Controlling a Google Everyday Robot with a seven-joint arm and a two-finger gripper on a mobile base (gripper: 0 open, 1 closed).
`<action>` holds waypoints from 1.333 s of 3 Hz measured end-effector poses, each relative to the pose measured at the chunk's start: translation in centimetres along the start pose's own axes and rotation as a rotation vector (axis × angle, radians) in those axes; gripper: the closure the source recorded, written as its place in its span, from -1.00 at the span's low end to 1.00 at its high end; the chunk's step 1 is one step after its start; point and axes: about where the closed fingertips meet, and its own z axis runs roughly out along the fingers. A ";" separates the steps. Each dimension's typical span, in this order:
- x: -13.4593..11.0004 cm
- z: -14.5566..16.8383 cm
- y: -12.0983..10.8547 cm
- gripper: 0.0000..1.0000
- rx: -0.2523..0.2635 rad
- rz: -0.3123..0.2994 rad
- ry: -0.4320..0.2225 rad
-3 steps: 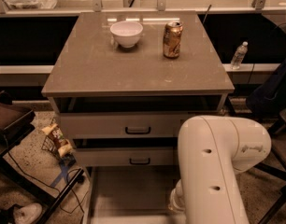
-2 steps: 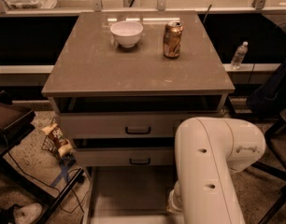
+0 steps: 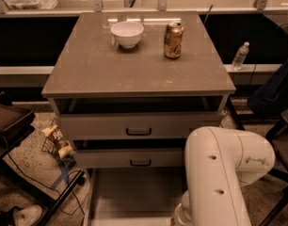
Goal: Open bottom drawer
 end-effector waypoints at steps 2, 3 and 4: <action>0.6 0.1 1.5 1.00 -0.023 0.017 -0.009; 0.6 0.2 1.6 0.72 -0.025 0.017 -0.009; 0.6 0.3 1.7 0.24 -0.028 0.017 -0.009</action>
Offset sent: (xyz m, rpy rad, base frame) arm -0.0842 -0.0255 0.0052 0.0963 0.1167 -0.0915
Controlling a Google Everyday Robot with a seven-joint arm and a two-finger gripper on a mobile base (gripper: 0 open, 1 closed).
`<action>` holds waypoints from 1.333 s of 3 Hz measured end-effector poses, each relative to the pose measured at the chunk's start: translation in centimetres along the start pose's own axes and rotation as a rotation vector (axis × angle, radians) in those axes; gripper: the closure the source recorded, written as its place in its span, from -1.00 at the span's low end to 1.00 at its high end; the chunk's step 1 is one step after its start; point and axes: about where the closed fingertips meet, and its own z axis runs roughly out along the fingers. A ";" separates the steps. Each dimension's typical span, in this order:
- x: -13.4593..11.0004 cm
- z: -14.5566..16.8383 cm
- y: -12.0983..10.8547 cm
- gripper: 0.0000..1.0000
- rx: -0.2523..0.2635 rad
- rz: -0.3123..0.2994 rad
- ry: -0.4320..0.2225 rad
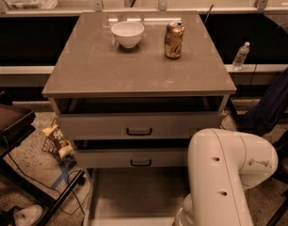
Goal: Open bottom drawer
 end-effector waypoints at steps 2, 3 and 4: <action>0.0 0.2 0.3 -0.84 -0.006 0.000 -0.001; 0.0 0.2 0.3 -1.00 -0.006 0.000 -0.001; 0.0 0.2 0.2 -1.00 -0.006 0.000 -0.001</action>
Offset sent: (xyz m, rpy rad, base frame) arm -0.0010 0.0006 -0.0006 0.0007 0.0018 0.0006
